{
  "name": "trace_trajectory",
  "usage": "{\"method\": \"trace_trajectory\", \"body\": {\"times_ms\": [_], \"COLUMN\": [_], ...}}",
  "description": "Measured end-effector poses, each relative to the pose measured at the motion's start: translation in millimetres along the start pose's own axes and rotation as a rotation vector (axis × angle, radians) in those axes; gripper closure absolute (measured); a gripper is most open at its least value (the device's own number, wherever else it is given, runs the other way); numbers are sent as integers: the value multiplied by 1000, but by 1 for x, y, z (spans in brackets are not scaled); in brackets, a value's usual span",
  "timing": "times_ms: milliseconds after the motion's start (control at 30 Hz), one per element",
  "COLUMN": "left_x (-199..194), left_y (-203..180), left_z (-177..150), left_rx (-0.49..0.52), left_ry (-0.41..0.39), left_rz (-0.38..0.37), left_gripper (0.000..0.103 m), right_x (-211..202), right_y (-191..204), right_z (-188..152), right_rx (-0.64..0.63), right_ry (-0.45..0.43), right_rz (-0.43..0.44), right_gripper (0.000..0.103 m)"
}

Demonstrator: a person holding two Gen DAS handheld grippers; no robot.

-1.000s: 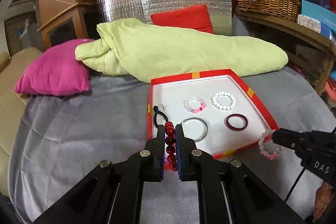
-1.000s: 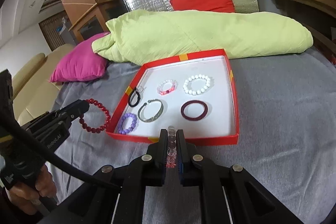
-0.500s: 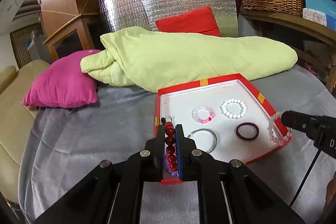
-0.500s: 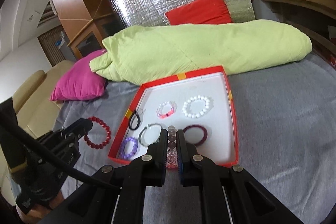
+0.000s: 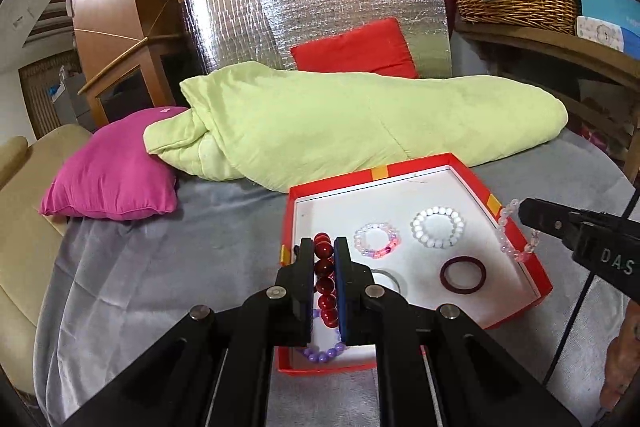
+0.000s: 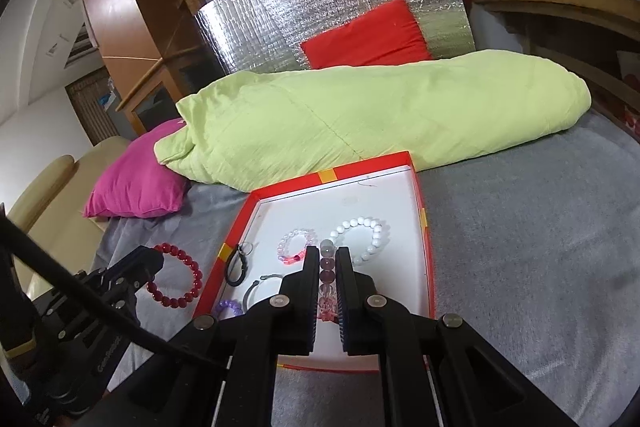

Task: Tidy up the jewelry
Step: 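Carry the red bracelet and pink-white bracelet over the red tray, then lower the red bracelet into the tray with the left tool while the right tool releases the pink-white bracelet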

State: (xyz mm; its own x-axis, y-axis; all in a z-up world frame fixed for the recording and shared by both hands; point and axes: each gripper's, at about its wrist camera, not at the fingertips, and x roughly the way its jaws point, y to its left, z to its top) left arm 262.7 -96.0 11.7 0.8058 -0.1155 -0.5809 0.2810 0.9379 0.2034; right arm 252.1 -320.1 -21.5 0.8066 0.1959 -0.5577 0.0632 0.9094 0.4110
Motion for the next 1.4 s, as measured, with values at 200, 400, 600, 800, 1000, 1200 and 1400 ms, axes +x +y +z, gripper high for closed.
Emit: {"method": "trace_trajectory", "body": {"times_ms": [200, 400, 600, 800, 1000, 1200, 1400], "left_x": [5, 13, 25, 38, 49, 49, 49], "left_y": [-5, -5, -3, -3, -3, -6, -4], "left_z": [1, -1, -9, -18, -25, -27, -28], "left_rx": [2, -10, -65, -123, -182, -210, -228], "left_ry": [9, 24, 61, 102, 134, 137, 150], "left_rz": [-4, -30, -133, -246, -327, -392, -413], "left_gripper": [93, 93, 93, 93, 93, 93, 93], "right_x": [8, 14, 21, 37, 53, 67, 82], "right_y": [-3, -8, -22, -37, -45, -42, -30], "right_z": [0, 1, 6, 10, 11, 10, 10], "right_rx": [13, 35, 91, 168, 248, 280, 268], "right_ry": [9, 16, 28, 67, 115, 160, 187], "right_rz": [7, 31, 68, 137, 233, 272, 273], "right_gripper": [94, 94, 94, 94, 94, 94, 94]}}
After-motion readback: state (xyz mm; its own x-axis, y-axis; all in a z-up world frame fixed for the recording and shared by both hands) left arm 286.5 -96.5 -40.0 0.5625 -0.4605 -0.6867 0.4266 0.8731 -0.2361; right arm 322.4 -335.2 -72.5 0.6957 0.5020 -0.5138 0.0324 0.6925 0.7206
